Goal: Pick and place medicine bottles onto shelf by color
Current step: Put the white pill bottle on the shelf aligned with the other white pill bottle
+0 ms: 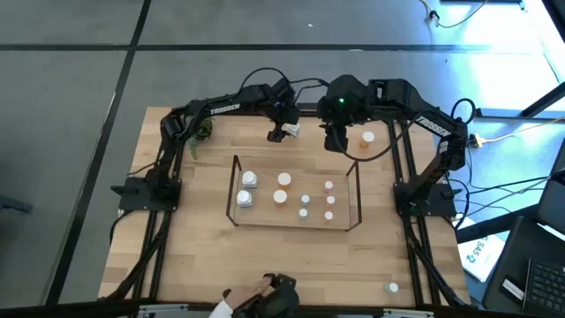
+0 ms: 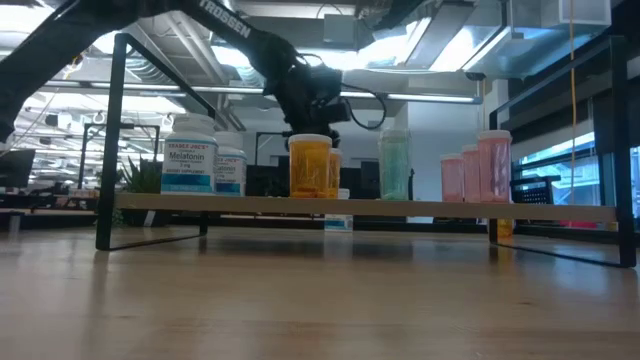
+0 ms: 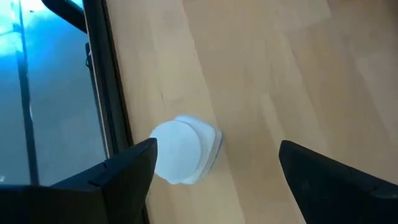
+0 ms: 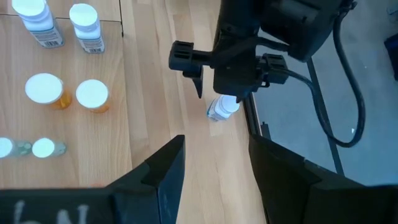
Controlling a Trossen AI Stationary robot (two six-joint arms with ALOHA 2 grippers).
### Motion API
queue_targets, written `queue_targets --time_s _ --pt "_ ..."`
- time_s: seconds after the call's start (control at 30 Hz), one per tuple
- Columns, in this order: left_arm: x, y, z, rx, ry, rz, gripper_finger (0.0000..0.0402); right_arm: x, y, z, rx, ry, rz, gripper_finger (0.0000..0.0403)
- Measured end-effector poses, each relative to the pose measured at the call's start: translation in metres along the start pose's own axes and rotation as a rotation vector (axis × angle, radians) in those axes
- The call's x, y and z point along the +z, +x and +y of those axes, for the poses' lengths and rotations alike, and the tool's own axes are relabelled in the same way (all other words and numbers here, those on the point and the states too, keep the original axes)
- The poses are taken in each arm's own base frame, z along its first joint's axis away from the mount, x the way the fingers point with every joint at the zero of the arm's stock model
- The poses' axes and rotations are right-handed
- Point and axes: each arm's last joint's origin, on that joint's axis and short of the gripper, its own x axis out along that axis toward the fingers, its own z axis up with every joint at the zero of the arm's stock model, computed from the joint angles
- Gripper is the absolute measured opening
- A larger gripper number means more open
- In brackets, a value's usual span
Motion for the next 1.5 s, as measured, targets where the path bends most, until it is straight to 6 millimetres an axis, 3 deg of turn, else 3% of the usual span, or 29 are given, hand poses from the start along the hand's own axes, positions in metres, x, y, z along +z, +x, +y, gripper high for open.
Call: queue_targets --time_s 0.57,0.77,1.1,1.5 --pt "-0.007 0.002 0.014 0.06 0.031 -0.021 0.0324 0.001 0.0 0.0 -0.001 0.001 -0.006 0.018" --pt "-0.011 0.022 0.014 0.05 0.044 -0.019 0.0317 0.001 0.0 0.0 -0.002 0.002 -0.008 0.018" --pt "-0.015 0.022 0.017 0.061 0.068 -0.013 0.0305 0.003 0.0 -0.001 -0.006 0.006 -0.03 0.018" --pt "-0.02 0.038 0.014 0.021 0.098 -0.007 0.0294 0.003 0.0 -0.001 -0.007 0.007 -0.033 0.018"
